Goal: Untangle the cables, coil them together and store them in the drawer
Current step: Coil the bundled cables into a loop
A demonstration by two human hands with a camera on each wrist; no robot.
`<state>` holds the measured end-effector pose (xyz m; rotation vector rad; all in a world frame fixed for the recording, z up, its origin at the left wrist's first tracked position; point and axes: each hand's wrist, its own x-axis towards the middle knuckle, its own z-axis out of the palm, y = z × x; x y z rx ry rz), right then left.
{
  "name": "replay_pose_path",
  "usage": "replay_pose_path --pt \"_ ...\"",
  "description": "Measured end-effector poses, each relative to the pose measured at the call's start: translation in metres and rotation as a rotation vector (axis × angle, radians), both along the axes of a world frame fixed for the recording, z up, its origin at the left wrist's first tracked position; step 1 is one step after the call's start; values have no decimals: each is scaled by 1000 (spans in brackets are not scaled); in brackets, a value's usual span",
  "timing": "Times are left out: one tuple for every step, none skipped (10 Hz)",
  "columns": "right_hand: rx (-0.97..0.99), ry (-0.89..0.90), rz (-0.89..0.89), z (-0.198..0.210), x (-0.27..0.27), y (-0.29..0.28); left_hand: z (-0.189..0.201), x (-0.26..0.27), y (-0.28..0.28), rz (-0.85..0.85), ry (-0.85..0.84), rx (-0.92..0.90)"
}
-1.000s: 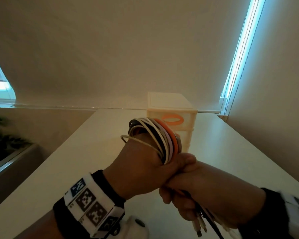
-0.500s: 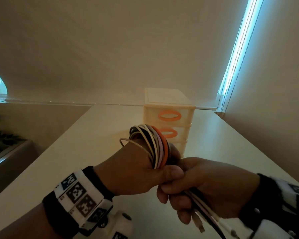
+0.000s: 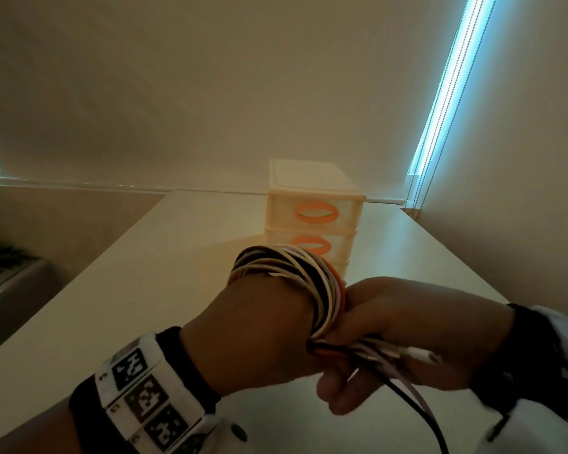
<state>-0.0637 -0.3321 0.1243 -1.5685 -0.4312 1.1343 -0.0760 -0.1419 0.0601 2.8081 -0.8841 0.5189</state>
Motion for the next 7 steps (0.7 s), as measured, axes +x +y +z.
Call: replay_pose_path --pt "108 158 16 3 6 -1 15 -10 2 -89 -79 -141" --pt "246 299 -7 16 3 -6 23 -15 6 -212 -37 -299" --pt "355 389 -10 25 2 -15 24 -14 5 -207 62 -385" --pt "482 402 -68 30 10 -20 16 -7 19 18 79 -545" --pt "546 119 -103 34 2 -30 18 -5 34 106 394 -930" --pt "545 -212 -224 22 4 -31 23 -5 34 100 621 -1196" --pt "56 -1447 -511 20 -6 -31 26 -3 32 175 968 -1417"
